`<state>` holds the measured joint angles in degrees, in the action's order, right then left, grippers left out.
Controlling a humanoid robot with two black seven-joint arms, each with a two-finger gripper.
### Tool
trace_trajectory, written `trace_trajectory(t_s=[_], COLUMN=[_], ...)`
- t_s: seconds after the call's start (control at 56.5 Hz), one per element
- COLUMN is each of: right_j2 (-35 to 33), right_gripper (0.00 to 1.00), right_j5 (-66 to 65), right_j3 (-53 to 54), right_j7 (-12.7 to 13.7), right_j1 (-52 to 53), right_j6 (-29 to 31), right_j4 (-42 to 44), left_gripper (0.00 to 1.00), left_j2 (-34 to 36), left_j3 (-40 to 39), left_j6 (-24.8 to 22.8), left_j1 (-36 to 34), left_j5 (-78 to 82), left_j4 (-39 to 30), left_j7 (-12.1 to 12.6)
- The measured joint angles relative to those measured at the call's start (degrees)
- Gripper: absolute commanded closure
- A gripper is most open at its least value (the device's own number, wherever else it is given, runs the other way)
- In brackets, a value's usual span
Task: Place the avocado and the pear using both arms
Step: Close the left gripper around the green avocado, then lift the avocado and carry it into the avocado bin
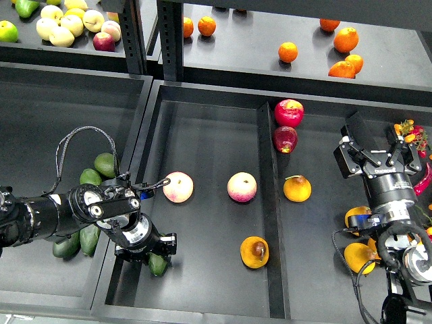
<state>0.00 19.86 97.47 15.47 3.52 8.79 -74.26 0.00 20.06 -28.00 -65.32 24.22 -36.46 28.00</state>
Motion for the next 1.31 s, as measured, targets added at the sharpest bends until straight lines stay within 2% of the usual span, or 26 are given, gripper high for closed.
trace_trajectory(t_s=[0.318, 0.601, 0.902, 1.309], right_j2=[0.00, 0.00, 0.00, 0.00], right_gripper=[0.00, 0.00, 0.00, 0.00], right_j5=[0.00, 0.00, 0.00, 0.00], right_j3=[-0.17, -0.18, -0.37, -0.36], right_j7=[0.00, 0.01, 0.00, 0.00], right_j1=[0.00, 0.00, 0.00, -0.35], right_j6=[0.00, 0.00, 0.08, 0.20], right_j4=[0.08, 0.08, 0.00, -0.01], left_gripper=[0.81, 0.81, 0.81, 0.81], left_j2=[1.46, 8.52, 14.74, 22.74], left_j3=[-1.38, -2.22, -1.44, -1.09], left_j6=[-0.01, -0.01, 0.00, 0.00], left_j1=[-3.89, -6.95, -7.20, -5.41], left_j5=[0.04, 0.11, 0.50, 1.99], left_j4=[-0.05, -0.60, -5.08, -6.04], left_j7=[0.00, -0.01, 0.00, 0.00])
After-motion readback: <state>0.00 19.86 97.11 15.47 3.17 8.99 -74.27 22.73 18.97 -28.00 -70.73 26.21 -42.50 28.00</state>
